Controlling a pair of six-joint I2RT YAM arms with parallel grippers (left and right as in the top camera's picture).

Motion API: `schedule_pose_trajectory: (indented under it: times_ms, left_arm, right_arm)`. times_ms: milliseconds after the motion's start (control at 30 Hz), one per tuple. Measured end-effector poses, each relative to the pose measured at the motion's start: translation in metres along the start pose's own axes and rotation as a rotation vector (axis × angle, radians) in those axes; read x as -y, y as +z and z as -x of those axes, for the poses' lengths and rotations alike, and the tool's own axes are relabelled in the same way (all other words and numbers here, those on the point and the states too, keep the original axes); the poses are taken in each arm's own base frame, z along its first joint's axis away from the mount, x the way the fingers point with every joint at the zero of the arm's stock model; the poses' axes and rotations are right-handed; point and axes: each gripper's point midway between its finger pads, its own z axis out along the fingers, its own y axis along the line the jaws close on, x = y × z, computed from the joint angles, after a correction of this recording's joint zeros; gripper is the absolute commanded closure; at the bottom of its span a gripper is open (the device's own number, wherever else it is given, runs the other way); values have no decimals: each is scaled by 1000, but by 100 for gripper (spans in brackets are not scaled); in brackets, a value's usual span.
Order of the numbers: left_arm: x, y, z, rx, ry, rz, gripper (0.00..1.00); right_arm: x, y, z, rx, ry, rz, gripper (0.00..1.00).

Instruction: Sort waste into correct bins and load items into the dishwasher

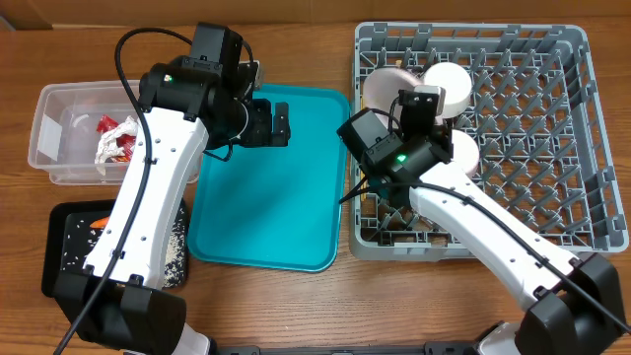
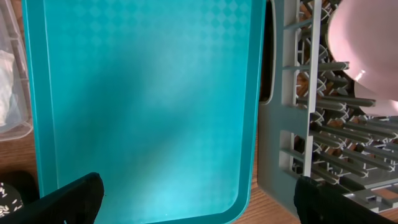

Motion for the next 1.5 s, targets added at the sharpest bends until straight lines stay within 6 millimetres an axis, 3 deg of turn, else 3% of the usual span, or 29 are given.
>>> schedule_pose_trajectory:
  times_ms: [167, 567, 700, 933, 1067, 1500]
  left_arm:
    - [0, 0, 0, 1, 0, 1, 0]
    - [0, 0, 0, 0, 0, 1, 0]
    - [0, 0, 0, 0, 0, 1, 0]
    - [0, 0, 0, 0, 0, 2, 0]
    - [-1, 0, -1, -4, -1, 3, 0]
    - [-1, 0, -2, -7, -2, 3, 0]
  right_arm:
    - [2, -1, 2, 29, -54, -39, 96]
    - [16, -12, 44, 155, -148, -139, 96]
    - [16, -17, 42, 151, -257, -146, 96]
    - [-3, -29, 37, 140, -328, -57, 96]
    - [-15, -33, 34, 89, -319, 47, 96]
    - [-24, -43, 27, -8, -254, 183, 96]
